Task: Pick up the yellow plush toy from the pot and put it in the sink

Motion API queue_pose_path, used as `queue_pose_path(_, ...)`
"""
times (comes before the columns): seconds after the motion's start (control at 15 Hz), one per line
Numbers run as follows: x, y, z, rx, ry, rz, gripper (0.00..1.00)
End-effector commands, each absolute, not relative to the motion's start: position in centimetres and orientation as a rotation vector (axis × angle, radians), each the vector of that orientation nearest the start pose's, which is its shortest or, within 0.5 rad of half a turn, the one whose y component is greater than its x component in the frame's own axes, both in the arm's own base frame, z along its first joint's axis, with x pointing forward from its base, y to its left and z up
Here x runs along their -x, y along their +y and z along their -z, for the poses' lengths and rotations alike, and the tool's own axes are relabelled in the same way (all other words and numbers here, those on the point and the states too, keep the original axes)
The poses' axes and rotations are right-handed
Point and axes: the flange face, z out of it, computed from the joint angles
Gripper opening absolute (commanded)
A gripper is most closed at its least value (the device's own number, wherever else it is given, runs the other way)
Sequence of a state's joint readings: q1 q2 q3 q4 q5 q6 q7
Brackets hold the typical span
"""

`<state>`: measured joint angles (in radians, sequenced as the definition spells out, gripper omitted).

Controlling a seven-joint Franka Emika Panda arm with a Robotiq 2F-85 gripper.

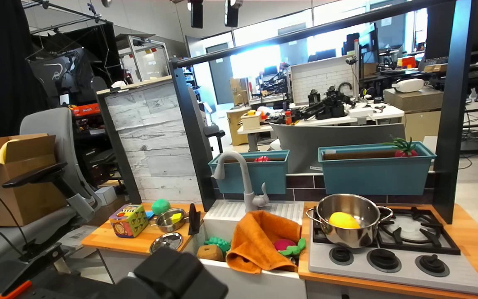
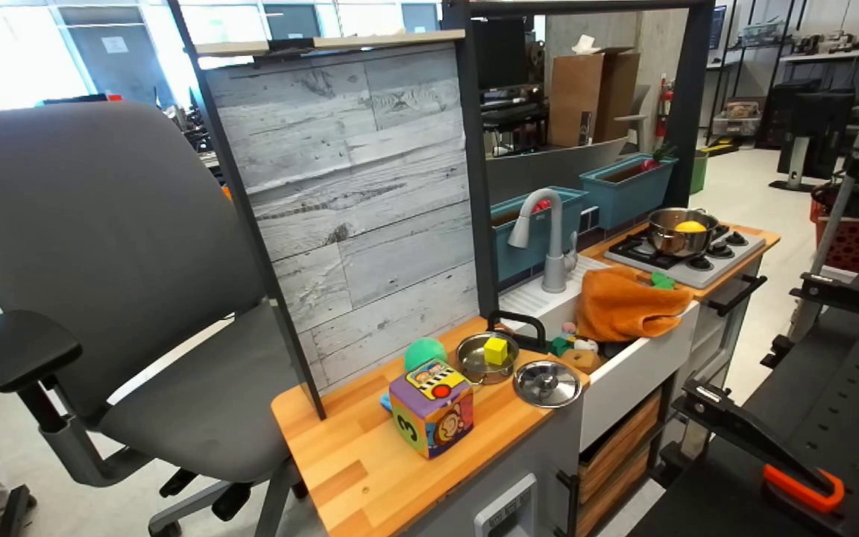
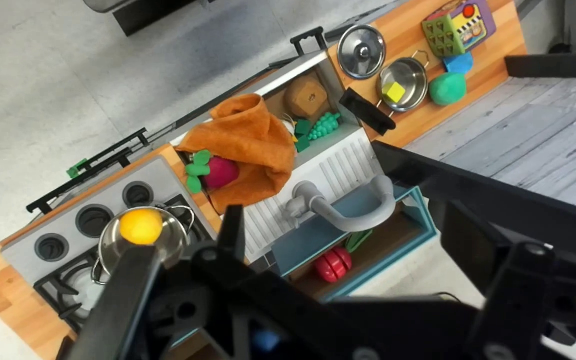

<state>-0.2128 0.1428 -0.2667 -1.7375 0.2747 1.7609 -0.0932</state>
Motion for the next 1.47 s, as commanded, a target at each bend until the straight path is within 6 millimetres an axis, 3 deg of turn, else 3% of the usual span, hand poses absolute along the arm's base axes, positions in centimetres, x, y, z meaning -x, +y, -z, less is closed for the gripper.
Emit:
queue_pose_path(0.0, -57.0, -25.4, -47.0, 2.732, 0.795, -0.003, 1.0)
queue_pose_path(0.33, -60.2, -26.9, -42.6, 2.879, 0.921, 0.092, 1.0)
queue_pose_path(0.6, -58.9, -28.1, -39.0, 3.09, 0.756, -0.159, 1.0)
queue_pose_path(0.73, -58.6, -29.0, -37.1, 3.134, 0.649, -0.175, 1.0)
queue_pose_path(1.0, -58.3, -31.8, -31.3, 3.075, 0.624, -0.179, 1.0)
queue_pose_path(1.4, -59.3, -34.6, -20.2, 2.817, 0.786, -0.057, 1.0)
